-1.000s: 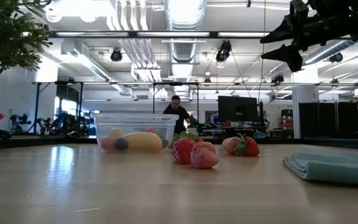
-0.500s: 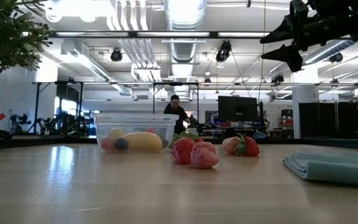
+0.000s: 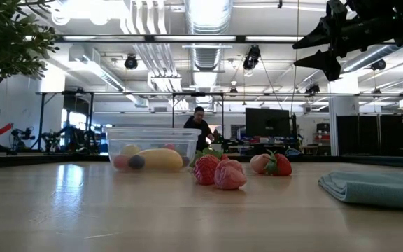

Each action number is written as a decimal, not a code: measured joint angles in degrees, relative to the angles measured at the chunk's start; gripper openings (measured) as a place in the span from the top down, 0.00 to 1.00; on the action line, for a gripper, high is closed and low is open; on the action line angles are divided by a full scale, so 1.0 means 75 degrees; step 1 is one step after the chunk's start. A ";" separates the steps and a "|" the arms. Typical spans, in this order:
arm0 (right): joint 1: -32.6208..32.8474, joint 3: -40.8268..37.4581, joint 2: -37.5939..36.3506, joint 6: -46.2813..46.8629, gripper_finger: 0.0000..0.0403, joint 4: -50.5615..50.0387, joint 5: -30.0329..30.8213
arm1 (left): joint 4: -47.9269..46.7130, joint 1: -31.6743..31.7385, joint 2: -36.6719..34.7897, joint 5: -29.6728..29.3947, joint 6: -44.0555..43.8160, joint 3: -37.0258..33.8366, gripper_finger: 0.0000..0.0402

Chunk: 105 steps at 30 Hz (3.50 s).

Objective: Pick and placing Produce into tupperware
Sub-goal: Put the red cherry into the transparent bin

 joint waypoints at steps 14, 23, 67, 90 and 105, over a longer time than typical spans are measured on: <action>0.0002 0.0000 0.0000 0.0002 0.44 -0.0001 0.0002 | 0.0380 -0.1506 0.1036 -0.2264 -0.2528 -0.1129 0.52; 0.0002 0.0000 -0.0001 0.0002 0.44 -0.0001 -0.0001 | 0.0915 -0.2237 0.0258 -0.2389 -0.5221 -0.2148 0.52; 0.0001 0.0000 -0.0003 0.0001 0.44 -0.0005 0.0002 | 0.3040 0.1166 -0.0501 0.0946 -0.0479 -0.4519 0.52; 0.0000 0.0000 -0.0003 0.0002 0.44 -0.0004 0.0002 | 0.3484 0.1169 0.0076 0.0392 0.0036 -0.4563 0.58; -0.0001 0.0000 -0.0003 0.0002 0.44 -0.0004 0.0002 | 0.3529 0.1166 0.0050 0.0554 0.0042 -0.4532 0.77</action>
